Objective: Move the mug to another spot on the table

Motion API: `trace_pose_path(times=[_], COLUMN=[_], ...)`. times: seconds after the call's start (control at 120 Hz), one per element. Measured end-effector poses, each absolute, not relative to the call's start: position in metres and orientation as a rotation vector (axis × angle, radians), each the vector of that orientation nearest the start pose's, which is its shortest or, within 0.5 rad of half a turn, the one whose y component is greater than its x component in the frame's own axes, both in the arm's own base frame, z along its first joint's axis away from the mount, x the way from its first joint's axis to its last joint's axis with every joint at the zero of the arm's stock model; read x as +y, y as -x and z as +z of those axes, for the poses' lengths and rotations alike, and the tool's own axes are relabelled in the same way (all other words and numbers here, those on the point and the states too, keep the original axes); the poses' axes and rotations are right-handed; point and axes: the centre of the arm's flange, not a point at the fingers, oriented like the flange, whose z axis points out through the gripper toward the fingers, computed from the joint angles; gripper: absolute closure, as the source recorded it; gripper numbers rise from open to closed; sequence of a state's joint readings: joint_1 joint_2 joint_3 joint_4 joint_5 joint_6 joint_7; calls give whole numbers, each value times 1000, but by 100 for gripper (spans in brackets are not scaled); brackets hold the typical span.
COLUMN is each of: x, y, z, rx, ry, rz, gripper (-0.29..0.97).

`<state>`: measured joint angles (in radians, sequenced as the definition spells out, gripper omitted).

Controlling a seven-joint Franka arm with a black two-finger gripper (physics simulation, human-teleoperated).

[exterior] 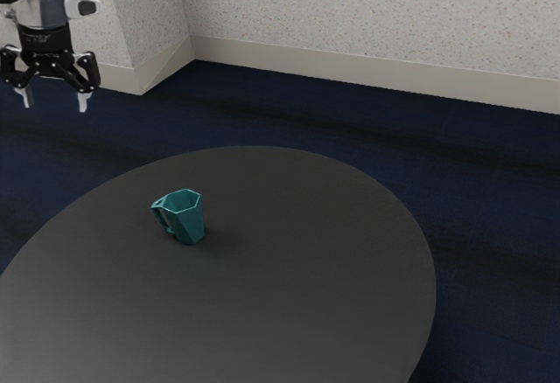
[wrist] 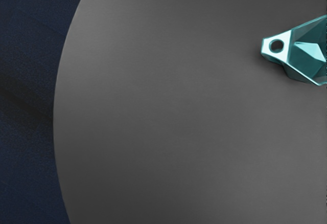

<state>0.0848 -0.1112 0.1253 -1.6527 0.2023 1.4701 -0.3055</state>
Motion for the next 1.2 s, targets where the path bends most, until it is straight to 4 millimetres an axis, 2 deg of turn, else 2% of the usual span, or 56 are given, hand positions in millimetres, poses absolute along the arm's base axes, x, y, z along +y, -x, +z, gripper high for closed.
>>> trace_pose_path(times=[0.208,0.3,0.367,0.483,0.542,0.675,0.833,0.892,1.008,1.2], x=[122,128,134,136,134,122,148,149,150,155], y=[-496,-506,-518,-549,-561,-569,-579,-581,-586,-597], z=[634,611,586,532,513,472,428,418,412,383], rx=[-770,-801,-950,-1308,-1483,-1770,-2086,-2166,-2303,-2482], ry=[2852,2845,2832,2758,2702,2537,2291,2224,2111,1931], rz=[82,65,69,103,112,126,92,71,19,4], gripper=[0,0,0,0,0,0,0,0,0,0])
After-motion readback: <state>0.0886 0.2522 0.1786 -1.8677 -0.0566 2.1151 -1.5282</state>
